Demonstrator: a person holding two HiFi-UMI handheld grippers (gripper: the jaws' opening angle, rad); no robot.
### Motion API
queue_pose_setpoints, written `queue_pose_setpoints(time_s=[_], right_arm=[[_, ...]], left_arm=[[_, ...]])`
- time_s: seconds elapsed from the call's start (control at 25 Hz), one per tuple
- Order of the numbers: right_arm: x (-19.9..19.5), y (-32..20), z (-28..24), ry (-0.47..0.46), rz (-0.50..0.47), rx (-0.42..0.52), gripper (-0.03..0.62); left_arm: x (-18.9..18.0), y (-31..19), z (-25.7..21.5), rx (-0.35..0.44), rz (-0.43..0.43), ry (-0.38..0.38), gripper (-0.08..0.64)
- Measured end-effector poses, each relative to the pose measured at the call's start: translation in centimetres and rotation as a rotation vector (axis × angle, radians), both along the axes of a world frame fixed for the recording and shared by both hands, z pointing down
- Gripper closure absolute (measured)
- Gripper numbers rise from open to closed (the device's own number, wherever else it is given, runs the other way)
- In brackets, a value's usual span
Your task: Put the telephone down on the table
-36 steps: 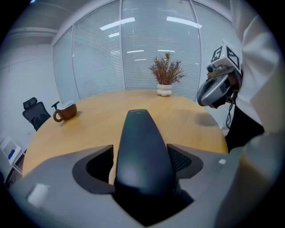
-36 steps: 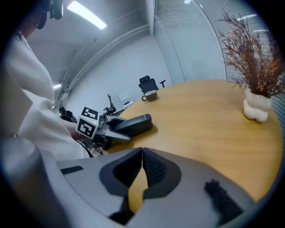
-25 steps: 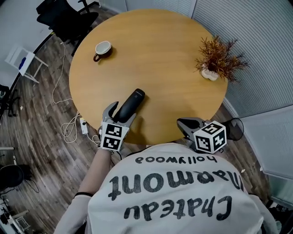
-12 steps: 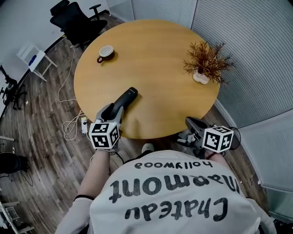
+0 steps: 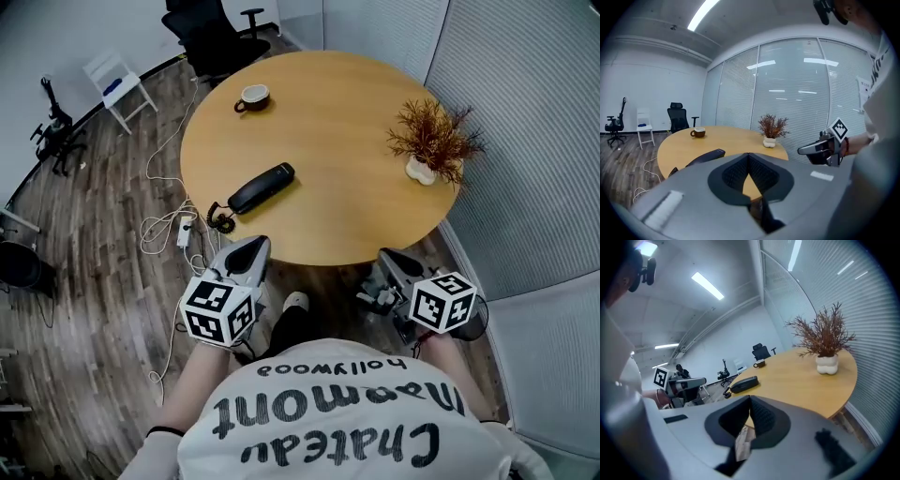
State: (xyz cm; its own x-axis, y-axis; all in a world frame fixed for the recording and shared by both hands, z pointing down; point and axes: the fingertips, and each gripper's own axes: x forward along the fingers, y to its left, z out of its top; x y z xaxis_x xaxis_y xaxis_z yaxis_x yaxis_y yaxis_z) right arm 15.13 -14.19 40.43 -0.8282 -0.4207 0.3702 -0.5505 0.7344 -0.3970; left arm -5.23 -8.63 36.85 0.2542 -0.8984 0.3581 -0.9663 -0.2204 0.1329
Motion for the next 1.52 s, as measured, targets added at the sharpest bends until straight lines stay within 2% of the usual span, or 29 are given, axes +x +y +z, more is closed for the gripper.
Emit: queue_pose_setpoints(time_s=[0.24, 0.56, 0.64, 0.84, 1.04, 1.52], right_arm=[[0.7, 1.7, 0.6, 0.005, -0.08, 0.043, 0.577], [1.9, 3.4, 1.7, 0.025, -0.072, 0.04, 0.577], [2.1, 3.6, 1.9, 0.027, -0.068, 0.032, 0.577], [1.6, 4.1, 1.7, 0.038, -0.099, 0.053, 0.577], [1.0, 4.1, 1.2, 0.037, -0.132, 0.068, 0.577], [0.7, 4.2, 1.9, 0.058, -0.145, 0.052, 0.577]], left_arm=[[1.8, 7.2, 1.1, -0.024, -0.081, 0.045, 0.551], [2.0, 13.5, 4.2, -0.1, -0.225, 0.098, 0.551], [1.8, 14.2, 4.6, -0.112, -0.253, 0.104, 0.551], [1.2, 14.7, 3.6, -0.082, -0.291, 0.081, 0.551], [1.4, 14.3, 3.5, -0.087, -0.287, 0.088, 0.551], [0.7, 14.4, 4.9, -0.117, -0.32, 0.135, 0.551]])
